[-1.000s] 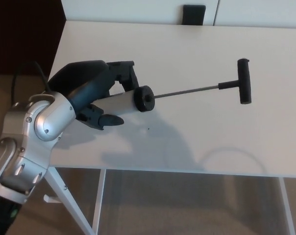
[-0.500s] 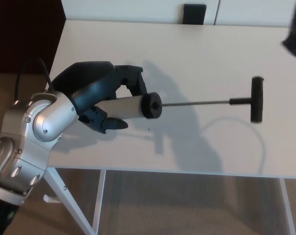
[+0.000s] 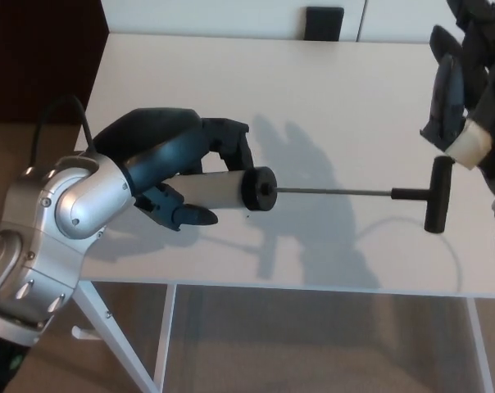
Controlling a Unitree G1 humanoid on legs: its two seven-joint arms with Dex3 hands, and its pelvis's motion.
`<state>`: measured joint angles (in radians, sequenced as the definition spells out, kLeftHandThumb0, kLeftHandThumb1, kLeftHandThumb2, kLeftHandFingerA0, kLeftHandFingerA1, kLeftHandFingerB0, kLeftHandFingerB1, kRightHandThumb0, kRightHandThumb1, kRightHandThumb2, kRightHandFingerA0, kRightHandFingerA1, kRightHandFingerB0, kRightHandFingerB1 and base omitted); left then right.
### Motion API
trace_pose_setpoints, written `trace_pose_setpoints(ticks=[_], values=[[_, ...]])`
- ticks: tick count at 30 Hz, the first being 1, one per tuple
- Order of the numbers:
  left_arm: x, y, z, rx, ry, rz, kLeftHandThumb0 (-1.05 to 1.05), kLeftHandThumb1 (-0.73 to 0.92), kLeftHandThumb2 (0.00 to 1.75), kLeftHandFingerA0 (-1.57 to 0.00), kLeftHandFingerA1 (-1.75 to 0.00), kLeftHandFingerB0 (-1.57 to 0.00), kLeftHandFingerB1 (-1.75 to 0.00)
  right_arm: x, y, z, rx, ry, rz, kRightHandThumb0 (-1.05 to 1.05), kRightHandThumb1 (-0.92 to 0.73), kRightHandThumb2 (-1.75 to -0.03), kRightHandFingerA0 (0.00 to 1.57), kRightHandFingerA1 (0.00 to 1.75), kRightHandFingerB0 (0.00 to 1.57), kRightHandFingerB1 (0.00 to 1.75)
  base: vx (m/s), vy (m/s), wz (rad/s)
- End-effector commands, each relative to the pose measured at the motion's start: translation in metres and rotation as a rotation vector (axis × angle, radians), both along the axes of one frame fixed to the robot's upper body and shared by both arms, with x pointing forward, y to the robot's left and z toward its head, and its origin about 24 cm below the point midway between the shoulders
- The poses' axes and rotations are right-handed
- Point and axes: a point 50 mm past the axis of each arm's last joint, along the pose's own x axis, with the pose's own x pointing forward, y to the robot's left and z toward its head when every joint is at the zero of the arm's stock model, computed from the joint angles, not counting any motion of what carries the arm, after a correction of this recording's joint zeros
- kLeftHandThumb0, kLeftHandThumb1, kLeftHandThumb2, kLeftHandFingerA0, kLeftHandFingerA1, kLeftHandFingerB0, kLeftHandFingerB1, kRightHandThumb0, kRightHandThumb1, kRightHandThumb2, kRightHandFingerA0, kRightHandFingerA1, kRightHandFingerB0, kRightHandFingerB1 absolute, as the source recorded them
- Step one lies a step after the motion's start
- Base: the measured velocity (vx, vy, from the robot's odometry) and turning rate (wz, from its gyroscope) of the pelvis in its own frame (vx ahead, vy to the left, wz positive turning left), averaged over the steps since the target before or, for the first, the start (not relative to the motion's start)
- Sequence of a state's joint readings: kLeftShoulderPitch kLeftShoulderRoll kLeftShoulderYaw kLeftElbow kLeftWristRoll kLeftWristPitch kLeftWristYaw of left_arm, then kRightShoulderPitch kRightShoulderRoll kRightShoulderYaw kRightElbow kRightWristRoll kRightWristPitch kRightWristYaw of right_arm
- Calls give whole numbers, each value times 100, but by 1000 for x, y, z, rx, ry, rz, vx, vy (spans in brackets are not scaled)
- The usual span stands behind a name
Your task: The robot walks towards a desk on which an air pump is kept in the middle. It lifts it up and holds it with its left hand and uses its right hand to compress it by pushing its handle inwards.
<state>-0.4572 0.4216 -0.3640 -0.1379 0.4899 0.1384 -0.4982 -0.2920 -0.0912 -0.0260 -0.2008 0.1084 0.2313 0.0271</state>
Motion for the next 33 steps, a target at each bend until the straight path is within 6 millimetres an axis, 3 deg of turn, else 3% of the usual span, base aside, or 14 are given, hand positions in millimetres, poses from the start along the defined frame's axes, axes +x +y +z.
trace_pose_setpoints(ticks=[1, 2, 3, 8, 17, 20, 21, 22, 23, 29, 30, 31, 32, 33], values=[[0, 3, 3, 6, 8, -12, -12, 75, 74, -77, -158, -75, -136, -11, -3, -20, 58, 48, -10, -84, -80, -114, 0, 14, 0, 12, 0, 0, 0], [0, 4, 3, 7, 10, -11, -12, 75, 74, -77, -158, -75, -136, -12, -4, -21, 63, 50, -10, -84, -80, -114, 0, 14, 0, 12, 0, 0, 0], [1, 5, 3, 14, 11, -6, -12, 79, 66, -60, -174, -58, -155, -14, -4, -22, 73, 53, -9, -82, -79, -114, 0, 15, 0, 14, 0, 0, 0], [4, 10, 3, 30, 19, 16, -11, 77, 64, -58, -175, -51, -161, -22, -8, -21, 103, 43, 0, -84, -80, -115, 0, 13, 0, 12, 0, 0, 0], [14, 27, 3, 48, 29, 44, -14, 83, 62, -70, -167, -56, -155, -33, -18, -4, 131, -14, 22, -88, -84, -116, 0, 10, 0, 8, 0, 0, 0], [15, 29, 3, 57, 37, 44, -18, 78, 60, -63, -159, -56, -150, -33, -20, -2, 144, -21, 23, -87, -84, -115, 0, 10, 0, 9, 0, 0, 0], [16, 31, 3, 65, 40, 44, -23, 78, 63, -77, -119, -71, -111, -33, -21, 0, 147, -31, 16, -87, -85, -115, 0, 10, 0, 9, 0, 0, 0], [16, 32, 3, 71, 41, 44, -23, 78, 63, -77, -119, -71, -111, -33, -22, 1, 148, -38, 12, -87, -85, -115, 0, 10, 0, 9, 0, 0, 0], [17, 34, 3, 78, 47, 49, -18, 80, 64, -78, -58, -81, -55, -33, -23, 4, 150, -49, 5, -86, -86, -115, 0, 10, 0, 9, 0, 0, 0], [18, 41, 4, 116, 56, 76, -17, 80, 64, -75, -59, -77, -54, -32, -29, 12, 163, -83, 1, -87, -86, -116, 0, 10, 0, 9, 0, 0, 0], [20, 42, 4, 108, 49, 87, -13, 77, 62, -73, -103, -71, -92, -33, -30, 14, 163, -89, 9, -88, -86, -116, 0, 9, 0, 8, 0, 0, 0], [20, 43, 4, 102, 43, 93, -13, 77, 62, -73, -103, -71, -92, -33, -30, 15, 164, -93, 15, -88, -86, -116, 0, 9, 0, 8, 0, 0, 0], [23, 44, 4, 85, 35, 95, -13, 78, 67, -66, -144, -59, -142, -34, -28, 15, 163, -88, 32, -87, -85, -116, 0, 10, 0, 9, 0, 0, 0], [24, 45, 5, 80, 34, 93, -13, 78, 67, -66, -144, -59, -142, -35, -26, 14, 163, -81, 40, -87, -85, -116, 0, 10, 0, 9, 0, 0, 0]])
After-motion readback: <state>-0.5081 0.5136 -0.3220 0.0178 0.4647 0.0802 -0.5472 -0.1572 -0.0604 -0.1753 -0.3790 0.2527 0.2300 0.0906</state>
